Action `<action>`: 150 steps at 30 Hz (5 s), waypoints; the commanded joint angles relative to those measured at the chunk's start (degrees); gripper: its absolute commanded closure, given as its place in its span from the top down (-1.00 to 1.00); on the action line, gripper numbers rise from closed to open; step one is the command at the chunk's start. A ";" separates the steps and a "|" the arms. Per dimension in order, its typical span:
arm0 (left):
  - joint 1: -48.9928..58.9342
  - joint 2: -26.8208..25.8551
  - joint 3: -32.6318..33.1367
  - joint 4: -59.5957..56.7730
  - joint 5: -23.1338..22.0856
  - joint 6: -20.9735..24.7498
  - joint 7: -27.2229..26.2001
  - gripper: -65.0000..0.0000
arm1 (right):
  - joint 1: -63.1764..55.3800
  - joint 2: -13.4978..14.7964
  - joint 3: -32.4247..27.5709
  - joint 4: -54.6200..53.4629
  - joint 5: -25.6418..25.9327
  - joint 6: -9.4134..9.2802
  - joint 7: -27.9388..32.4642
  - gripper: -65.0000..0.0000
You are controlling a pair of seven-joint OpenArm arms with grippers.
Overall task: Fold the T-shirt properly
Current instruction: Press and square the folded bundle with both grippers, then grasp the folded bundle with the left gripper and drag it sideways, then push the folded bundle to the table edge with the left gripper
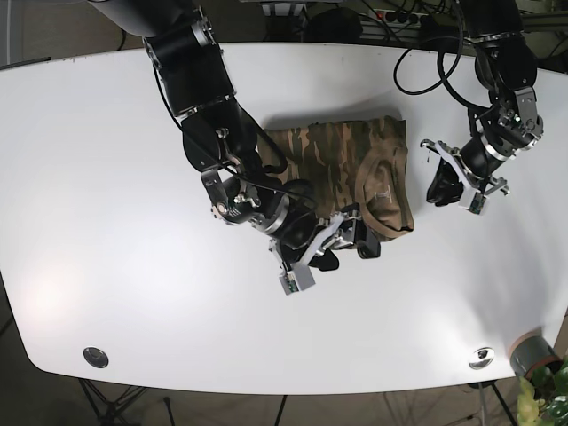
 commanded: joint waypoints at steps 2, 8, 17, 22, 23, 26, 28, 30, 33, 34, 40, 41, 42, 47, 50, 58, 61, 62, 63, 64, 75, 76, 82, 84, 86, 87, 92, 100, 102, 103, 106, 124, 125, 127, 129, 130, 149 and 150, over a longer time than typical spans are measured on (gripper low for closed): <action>-0.63 1.09 3.10 2.74 -0.78 -0.10 -1.35 -0.75 | -0.05 1.96 0.49 1.53 -0.18 0.26 1.35 0.56; -0.63 2.15 10.13 2.83 1.33 -0.10 -1.35 -0.75 | 0.13 4.43 0.84 -1.11 -0.27 0.26 1.61 0.44; 0.95 7.51 14.09 0.98 8.10 -0.10 -1.35 -0.75 | 4.00 7.33 2.87 -16.05 -0.27 0.69 9.61 -0.49; 0.87 7.34 13.91 -2.53 8.01 -0.10 -1.44 -0.76 | 6.11 7.33 2.69 -25.55 -0.35 0.69 13.57 -0.71; 0.87 7.34 13.47 -3.24 8.28 -0.10 -1.44 -0.76 | 6.11 7.33 2.69 -26.87 -0.35 0.78 14.71 -0.71; 0.69 7.25 11.36 -5.96 8.10 -0.10 -1.53 -0.76 | 6.02 7.50 2.69 -29.33 -0.35 0.78 17.08 -0.71; -1.16 6.90 10.83 -8.86 8.19 -0.10 -1.62 -0.76 | 6.02 8.03 2.69 -30.03 -0.35 0.78 17.96 -0.71; -3.09 6.28 10.92 -13.17 8.10 -0.10 -2.85 -0.76 | 6.02 8.12 2.69 -30.12 -0.35 0.78 18.31 -0.71; -5.11 5.31 11.01 -17.83 8.01 -0.10 -6.10 -0.76 | 6.02 8.29 2.69 -30.12 -0.35 0.78 18.49 -0.72; -5.46 5.31 11.01 -18.09 8.01 -0.10 -6.54 -0.76 | 6.02 8.38 2.69 -30.12 -0.35 0.78 18.49 -0.72; -5.38 5.40 10.66 -9.04 7.92 -0.10 -4.34 -0.76 | 5.84 10.32 2.78 -26.08 -0.18 0.78 17.61 -0.73; -5.29 5.40 10.66 -6.93 7.92 -0.10 -3.73 -0.76 | 5.84 10.32 2.87 -24.76 -0.18 0.78 16.99 -0.73; -4.76 5.40 10.57 -4.38 7.92 -0.10 -2.50 -0.76 | 5.75 10.32 2.87 -23.09 -0.18 0.69 15.76 -0.73; -1.24 5.58 8.99 4.94 7.92 -0.10 1.28 -0.76 | 5.84 10.75 2.87 -17.90 -0.18 0.52 12.69 -0.72; 0.87 5.67 8.64 5.91 7.92 -0.10 1.64 -0.77 | 6.28 10.67 2.87 -17.81 -0.27 0.43 12.60 -0.71; 3.85 5.40 8.55 0.19 8.01 -0.10 1.37 -0.77 | 10.59 8.73 2.69 -25.99 -0.35 0.61 12.69 -0.71; 3.77 5.40 8.55 -2.97 8.01 -0.10 0.67 -0.77 | 11.82 8.21 2.69 -30.03 -0.35 0.61 14.36 -0.71; 3.77 5.49 8.55 -3.59 8.01 -0.10 0.14 -0.77 | 11.82 8.12 2.69 -30.91 -0.35 0.61 15.06 -0.71; 3.77 5.67 8.64 -4.03 8.01 -0.10 -0.74 -0.77 | 11.82 7.94 2.69 -31.88 -0.35 0.61 16.29 -0.71; 3.77 5.67 8.81 -4.12 8.01 -0.10 -1.26 -0.77 | 11.56 7.24 2.08 -32.58 -0.35 0.61 17.35 -0.71; -7.40 6.02 11.63 -16.16 8.45 -0.10 -2.23 -0.76 | 4.87 10.93 -2.06 -27.75 -0.27 0.61 19.81 -0.73; -9.16 5.67 11.80 -18.18 8.45 -0.10 -2.23 -0.76 | 3.56 11.72 -1.62 -26.25 -0.27 0.61 19.81 -0.73; -16.89 4.52 15.32 -25.92 8.45 -0.10 -2.41 -0.76 | -2.86 12.69 0.32 -19.48 -0.18 0.61 19.81 -0.73; -19.71 4.52 16.20 -27.94 8.45 -0.10 -3.02 -0.76 | -5.41 12.69 0.49 -17.02 -0.18 0.43 19.81 -0.73; -21.73 4.52 17.08 -29.61 8.72 -0.10 -4.17 -0.76 | -7.52 12.69 0.49 -14.91 -0.18 0.34 19.81 -0.73; -22.87 4.43 17.52 -30.75 9.59 -0.10 -4.87 -0.76 | -8.84 12.69 0.49 -13.77 -0.18 0.34 19.81 -0.73; -26.83 3.47 17.69 -33.92 14.25 -0.10 -7.07 -0.75 | -14.38 12.34 0.05 -8.41 -0.18 0.26 19.81 -0.73; -27.44 -1.46 17.69 -29.70 14.52 -0.10 -7.33 -0.75 | -18.60 7.33 -0.74 -5.42 -0.18 0.26 19.63 -0.73; -26.74 -1.90 17.60 -26.89 14.52 -0.10 -7.24 -0.74 | -18.60 6.89 -2.67 -5.15 -0.18 0.26 19.63 -0.73; -25.68 -2.07 17.52 -24.86 14.52 -0.10 -7.07 -0.74 | -18.60 6.97 -4.17 -4.45 -0.18 0.26 19.63 -0.73; -22.96 -1.81 17.52 -18.71 14.87 -0.10 -5.05 -0.60 | -18.60 7.68 -7.95 -2.16 -0.18 0.26 19.54 -0.73; -12.15 11.91 17.87 -0.51 16.63 21.48 -1.09 0.14 | -18.60 20.86 -10.94 11.02 2.90 0.69 19.54 -0.73; -12.15 12.61 17.87 -0.42 17.33 22.45 -1.09 0.14 | -18.60 21.30 -10.94 10.94 4.04 0.69 19.54 -0.73; -11.97 14.54 17.87 -0.42 19.00 24.47 -1.09 0.15 | -18.60 22.54 -10.94 10.94 8.00 0.69 19.54 -0.73; -11.88 16.21 17.87 -0.86 20.41 25.88 -1.18 0.15 | -18.60 23.77 -10.94 10.85 10.90 0.78 19.54 -0.73; -11.88 16.65 17.87 -1.65 20.85 26.41 -1.44 0.15 | -18.60 24.21 -10.94 10.85 12.04 0.78 19.54 -0.73; -11.79 3.12 11.36 -34.36 23.75 18.49 -7.77 0.14 | -19.21 26.67 -10.94 11.11 13.45 0.78 19.54 -0.73; -11.53 1.36 9.43 -36.12 23.48 15.86 -7.42 0.14 | -19.30 26.67 -10.94 11.11 13.45 0.78 19.54 -0.73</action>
